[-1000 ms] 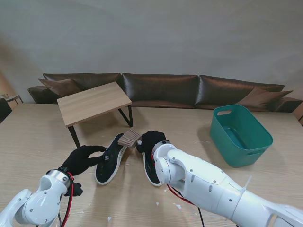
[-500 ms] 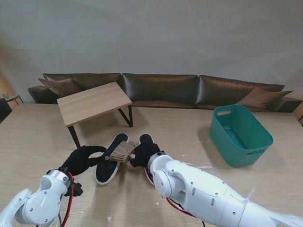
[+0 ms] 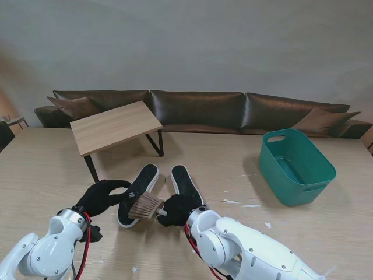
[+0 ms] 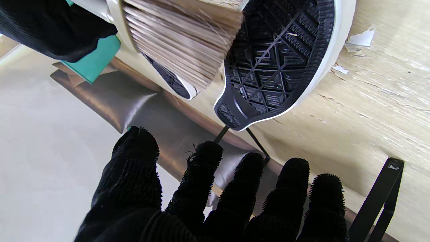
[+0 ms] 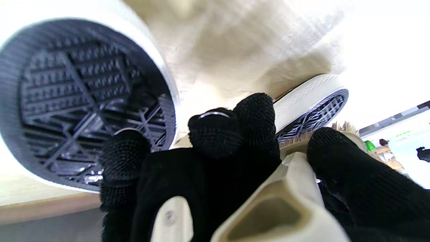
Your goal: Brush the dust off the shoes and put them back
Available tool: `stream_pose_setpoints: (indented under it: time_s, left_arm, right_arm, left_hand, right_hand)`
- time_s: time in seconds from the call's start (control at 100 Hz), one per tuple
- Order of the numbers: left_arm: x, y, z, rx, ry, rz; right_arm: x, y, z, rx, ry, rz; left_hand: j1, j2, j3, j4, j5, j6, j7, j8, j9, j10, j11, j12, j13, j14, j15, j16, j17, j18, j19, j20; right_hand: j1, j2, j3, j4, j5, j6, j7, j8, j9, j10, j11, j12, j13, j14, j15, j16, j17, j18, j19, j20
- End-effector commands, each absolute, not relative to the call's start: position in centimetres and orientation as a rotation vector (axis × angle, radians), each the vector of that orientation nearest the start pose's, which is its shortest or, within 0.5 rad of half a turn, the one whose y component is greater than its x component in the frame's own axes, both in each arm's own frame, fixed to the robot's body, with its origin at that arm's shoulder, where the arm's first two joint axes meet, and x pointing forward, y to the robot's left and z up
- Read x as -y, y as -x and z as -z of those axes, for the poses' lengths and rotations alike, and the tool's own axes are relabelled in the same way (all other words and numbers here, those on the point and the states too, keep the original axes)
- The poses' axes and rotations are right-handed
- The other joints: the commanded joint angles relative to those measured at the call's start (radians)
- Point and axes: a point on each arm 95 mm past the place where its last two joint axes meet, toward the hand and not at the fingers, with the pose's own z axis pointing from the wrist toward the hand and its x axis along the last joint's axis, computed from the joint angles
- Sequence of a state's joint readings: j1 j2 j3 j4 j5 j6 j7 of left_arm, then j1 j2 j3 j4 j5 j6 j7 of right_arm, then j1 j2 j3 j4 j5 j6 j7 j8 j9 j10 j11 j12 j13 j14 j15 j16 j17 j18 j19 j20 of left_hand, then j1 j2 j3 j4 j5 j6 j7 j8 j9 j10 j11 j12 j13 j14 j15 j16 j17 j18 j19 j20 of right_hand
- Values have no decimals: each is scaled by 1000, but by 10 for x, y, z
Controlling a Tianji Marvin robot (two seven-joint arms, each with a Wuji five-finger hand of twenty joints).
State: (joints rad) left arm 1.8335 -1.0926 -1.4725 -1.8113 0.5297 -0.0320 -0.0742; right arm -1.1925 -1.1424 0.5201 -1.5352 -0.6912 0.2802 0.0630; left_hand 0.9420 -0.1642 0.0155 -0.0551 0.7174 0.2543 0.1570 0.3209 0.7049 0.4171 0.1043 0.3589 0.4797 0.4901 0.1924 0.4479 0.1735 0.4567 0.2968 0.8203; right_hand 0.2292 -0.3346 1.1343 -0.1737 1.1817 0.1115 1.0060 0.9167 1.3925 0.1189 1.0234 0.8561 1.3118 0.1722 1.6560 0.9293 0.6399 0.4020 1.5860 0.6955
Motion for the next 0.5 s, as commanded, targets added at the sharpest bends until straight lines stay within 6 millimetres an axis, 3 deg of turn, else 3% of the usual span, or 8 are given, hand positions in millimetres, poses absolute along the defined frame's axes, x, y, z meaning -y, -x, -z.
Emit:
stream_pose_setpoints:
  time_s: [0.0,0.22,0.49]
  left_arm:
    - [-51,-347,310,-1212,1717,1707]
    - [-52,-346,309,-1211,1713,1711]
    - [-54,-344,308,-1202,1696,1721]
  right_arm:
    - [-186,-362,355,-1930,-1303,-1562]
    - [-183,-352,354,-1915,-1328,-1603]
    - [-174,-355,332,-1819,-1359,-1653]
  left_hand:
    - [27,48,-18,32,17,3,2,6,-12,0,-2,-1,-38,-15,-18,3,-12,-25,-24,-1]
    - [26,50,-19,31,15,3,1,6,-13,-2,-2,-1,-38,-15,-18,3,-12,-27,-24,-1]
    - [27,48,-18,32,15,5,1,6,-14,0,-2,-2,-38,-13,-18,3,-12,-25,-24,-1]
  right_hand:
    - [50,20,92,36,94,64,9,-15,55,20,1,-8,-2,-117,54,6,477,10,63,-8]
    - [52,19,93,35,93,69,7,-16,55,25,-1,-9,-2,-108,53,5,476,16,60,-8]
    - [53,18,95,34,95,70,8,-16,55,26,0,-8,-2,-107,53,5,476,22,59,-7]
